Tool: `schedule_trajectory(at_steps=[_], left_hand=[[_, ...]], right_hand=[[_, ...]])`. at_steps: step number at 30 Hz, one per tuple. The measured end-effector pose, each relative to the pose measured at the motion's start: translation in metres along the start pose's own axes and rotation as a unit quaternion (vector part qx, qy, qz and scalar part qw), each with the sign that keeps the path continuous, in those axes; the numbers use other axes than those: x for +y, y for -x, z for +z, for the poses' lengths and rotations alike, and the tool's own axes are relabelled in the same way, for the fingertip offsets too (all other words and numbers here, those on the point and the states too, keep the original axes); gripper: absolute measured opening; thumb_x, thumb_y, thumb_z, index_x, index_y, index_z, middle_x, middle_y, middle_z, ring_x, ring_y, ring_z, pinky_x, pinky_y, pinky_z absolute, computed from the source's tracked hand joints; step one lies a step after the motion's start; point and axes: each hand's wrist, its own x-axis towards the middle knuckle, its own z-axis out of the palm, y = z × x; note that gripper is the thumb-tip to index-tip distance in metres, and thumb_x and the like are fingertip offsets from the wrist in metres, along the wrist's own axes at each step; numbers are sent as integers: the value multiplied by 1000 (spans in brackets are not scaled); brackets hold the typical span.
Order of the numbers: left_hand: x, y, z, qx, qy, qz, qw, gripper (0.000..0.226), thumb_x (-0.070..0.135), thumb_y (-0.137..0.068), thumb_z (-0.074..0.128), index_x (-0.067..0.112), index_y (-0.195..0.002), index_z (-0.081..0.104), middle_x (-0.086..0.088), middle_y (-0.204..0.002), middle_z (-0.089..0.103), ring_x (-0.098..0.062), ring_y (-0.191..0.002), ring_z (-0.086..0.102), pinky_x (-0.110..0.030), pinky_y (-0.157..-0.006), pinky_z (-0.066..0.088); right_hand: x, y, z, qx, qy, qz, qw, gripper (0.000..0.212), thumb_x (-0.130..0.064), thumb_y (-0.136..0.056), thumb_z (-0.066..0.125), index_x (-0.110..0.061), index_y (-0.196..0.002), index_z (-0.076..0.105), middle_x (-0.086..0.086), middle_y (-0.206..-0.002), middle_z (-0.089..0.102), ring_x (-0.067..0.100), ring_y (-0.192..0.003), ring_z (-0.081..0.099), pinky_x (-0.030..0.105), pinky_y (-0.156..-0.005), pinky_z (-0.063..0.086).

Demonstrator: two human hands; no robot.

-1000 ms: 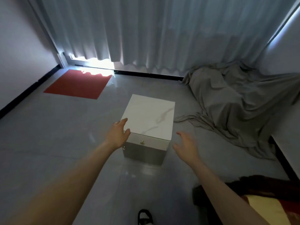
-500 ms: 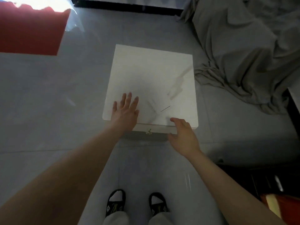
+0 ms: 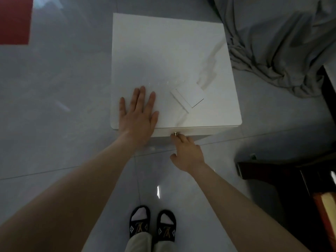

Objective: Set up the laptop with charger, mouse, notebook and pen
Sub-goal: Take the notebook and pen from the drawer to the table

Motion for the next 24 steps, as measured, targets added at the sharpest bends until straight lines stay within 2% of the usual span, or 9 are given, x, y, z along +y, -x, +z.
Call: schedule_trajectory(at_steps=[4, 9, 12, 15, 19, 22, 24], left_hand=[[-1, 0, -2, -10, 11, 2, 1000, 60, 48, -95, 8, 28, -151, -3, -2, -162, -7, -18, -148, -10, -52, -117, -4], [0, 0, -3, -20, 13, 3, 1000, 60, 48, -95, 7, 27, -150, -6, -3, -161, -10, -18, -147, -12, -52, -117, -6], [0, 2, -2, -2, 5, 3, 1000, 60, 47, -96, 9, 27, -151, -2, -4, -162, -6, -19, -148, -9, -53, -118, -3], [-1, 3, -1, -1, 2, 7, 1000, 60, 48, -96, 8, 27, -151, -1, -5, -162, -5, -20, -148, -7, -52, -117, -3], [-1, 3, -2, -15, -7, 6, 1000, 60, 48, -96, 7, 27, -151, -4, -5, -162, -7, -20, -148, -9, -53, -117, -5], [0, 3, -5, -27, -1, 6, 1000, 60, 49, -96, 8, 27, -151, -5, -4, -161, -9, -19, -148, -11, -52, -117, -6], [2, 4, -8, -38, 18, 2, 999, 60, 48, -96, 11, 26, -151, -2, -4, -162, -8, -19, -148, -10, -51, -118, -6]], right_hand=[[-4, 17, 16, 28, 8, 14, 999, 69, -20, -77, 58, -21, -141, 33, -2, -144, 39, 21, -128, 39, 40, -98, 39], [2, 93, 62, 12, -12, 23, 1000, 71, -20, -71, 63, -23, -138, 38, -4, -135, 48, 19, -129, 42, 48, -109, 33], [12, 132, 86, 32, -8, -1, 999, 68, -24, -54, 70, -25, -120, 51, -7, -111, 63, 16, -106, 61, 47, -94, 50], [14, 164, 105, 26, -5, 3, 1000, 63, -32, -45, 71, -25, -106, 56, -10, -94, 65, 13, -89, 65, 40, -82, 57], [13, 195, 117, -6, -8, 10, 1000, 78, -40, -38, 74, -27, -113, 59, -13, -103, 67, 10, -93, 67, 33, -77, 59], [15, 211, 121, -52, -24, -3, 998, 82, -42, -33, 71, -31, -112, 53, -13, -102, 67, 11, -89, 68, 25, -64, 58], [22, 215, 117, -50, -15, -1, 999, 80, -41, -36, 69, -33, -113, 52, -15, -99, 65, 9, -85, 66, 21, -56, 55]])
